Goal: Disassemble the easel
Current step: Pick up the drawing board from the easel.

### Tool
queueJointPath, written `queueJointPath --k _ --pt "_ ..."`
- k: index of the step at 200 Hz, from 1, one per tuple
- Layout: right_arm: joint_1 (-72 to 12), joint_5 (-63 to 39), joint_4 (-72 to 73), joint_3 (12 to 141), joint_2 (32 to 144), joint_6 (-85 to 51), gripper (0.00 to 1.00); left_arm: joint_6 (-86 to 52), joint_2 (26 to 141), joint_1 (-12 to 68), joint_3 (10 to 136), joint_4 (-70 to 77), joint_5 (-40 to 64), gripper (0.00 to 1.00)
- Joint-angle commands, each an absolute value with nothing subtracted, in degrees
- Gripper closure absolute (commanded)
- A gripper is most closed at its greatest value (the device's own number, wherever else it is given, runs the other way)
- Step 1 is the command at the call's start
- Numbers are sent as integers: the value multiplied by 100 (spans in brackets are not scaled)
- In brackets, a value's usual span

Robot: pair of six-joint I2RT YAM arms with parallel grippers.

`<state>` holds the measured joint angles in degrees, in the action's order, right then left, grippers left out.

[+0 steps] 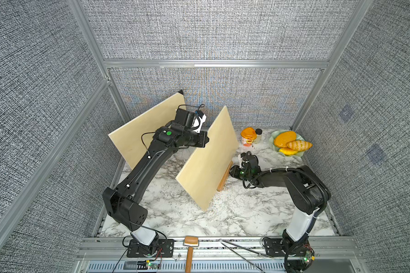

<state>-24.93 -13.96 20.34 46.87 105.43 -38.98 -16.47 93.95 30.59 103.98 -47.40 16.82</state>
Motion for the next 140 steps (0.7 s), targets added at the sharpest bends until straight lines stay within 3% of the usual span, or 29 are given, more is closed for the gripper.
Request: queueJointPath --k 1,73,140 --pt "-2513 -1459 1378 4755 10631 -3968 70 -1631 9316 3043 10640 -4480 1646 100" --pt "-2511 -1547 1077 5030 10505 -3857 68 -1938 9148 2947 10952 -4298 1898 100" --pt "-2470 -1205 -312 5581 9747 -3226 43 -2316 8369 2788 10427 -3341 1898 100"
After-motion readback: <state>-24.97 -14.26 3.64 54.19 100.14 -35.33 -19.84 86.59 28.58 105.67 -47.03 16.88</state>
